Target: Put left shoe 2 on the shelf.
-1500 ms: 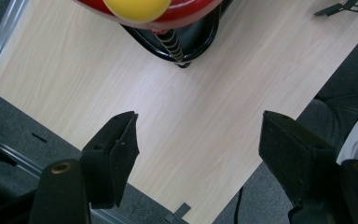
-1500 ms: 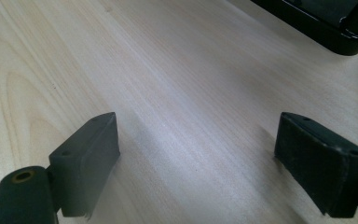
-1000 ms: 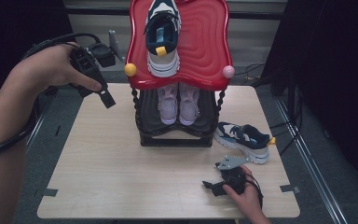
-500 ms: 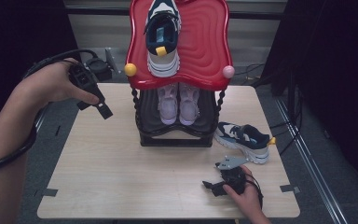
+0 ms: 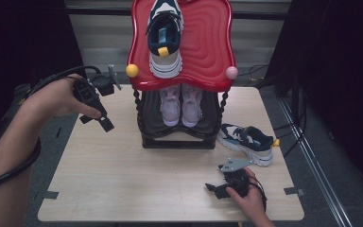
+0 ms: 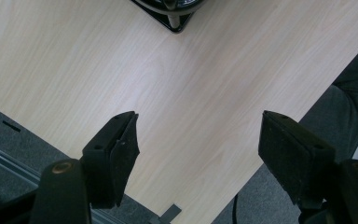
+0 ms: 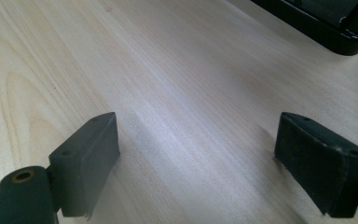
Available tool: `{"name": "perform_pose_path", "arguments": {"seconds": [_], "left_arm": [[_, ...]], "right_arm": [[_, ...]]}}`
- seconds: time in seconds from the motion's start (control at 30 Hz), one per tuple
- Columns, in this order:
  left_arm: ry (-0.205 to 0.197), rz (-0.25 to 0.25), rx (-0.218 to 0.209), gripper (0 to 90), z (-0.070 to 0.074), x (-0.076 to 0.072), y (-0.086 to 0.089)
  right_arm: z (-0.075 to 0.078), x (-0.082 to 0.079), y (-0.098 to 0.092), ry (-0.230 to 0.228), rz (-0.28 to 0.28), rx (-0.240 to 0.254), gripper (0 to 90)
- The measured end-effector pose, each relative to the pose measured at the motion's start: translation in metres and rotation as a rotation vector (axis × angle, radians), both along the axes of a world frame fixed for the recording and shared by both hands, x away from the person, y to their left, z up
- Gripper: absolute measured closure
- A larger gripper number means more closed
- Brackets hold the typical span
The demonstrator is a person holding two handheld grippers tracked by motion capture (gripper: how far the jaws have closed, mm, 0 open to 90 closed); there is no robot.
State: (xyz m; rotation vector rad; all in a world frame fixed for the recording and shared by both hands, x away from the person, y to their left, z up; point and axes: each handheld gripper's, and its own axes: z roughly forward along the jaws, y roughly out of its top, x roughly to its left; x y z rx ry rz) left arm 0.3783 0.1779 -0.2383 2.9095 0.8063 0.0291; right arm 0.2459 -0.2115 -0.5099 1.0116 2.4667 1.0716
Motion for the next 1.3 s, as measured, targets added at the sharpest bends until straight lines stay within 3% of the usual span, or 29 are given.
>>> {"name": "perform_pose_path", "arguments": {"seconds": [0.57, 0.83, 0.87, 1.0, 1.07, 1.17, 1.3], "left_arm": [[0.057, -0.052, 0.011, 28.0, -0.051, 0.002, -0.003], [0.062, -0.044, -0.010, 27.9, -0.071, 0.001, -0.002], [0.067, -0.067, 0.006, 27.8, -0.072, 0.002, -0.002], [0.062, -0.034, -0.020, 27.8, -0.083, -0.001, -0.002], [0.071, -0.056, -0.002, 27.8, -0.087, 0.000, -0.002], [0.076, -0.038, -0.014, 27.8, -0.094, -0.002, -0.003], [0.091, -0.057, -0.004, 27.8, -0.106, -0.001, -0.003]], "right_arm": [[0.000, 0.000, 0.000, -0.001, 0.001, 0.002, 13.1], [0.000, 0.000, 0.000, -0.001, 0.001, 0.002, 13.0], [0.000, 0.000, 0.000, -0.001, 0.001, 0.002, 13.1], [0.000, 0.000, 0.000, -0.001, 0.001, 0.002, 13.1], [0.000, 0.000, 0.000, -0.001, 0.001, 0.002, 13.1], [0.000, 0.000, 0.000, -0.001, 0.001, 0.003, 13.1], [0.000, 0.000, 0.000, -0.002, 0.001, 0.002, 13.0]]}}
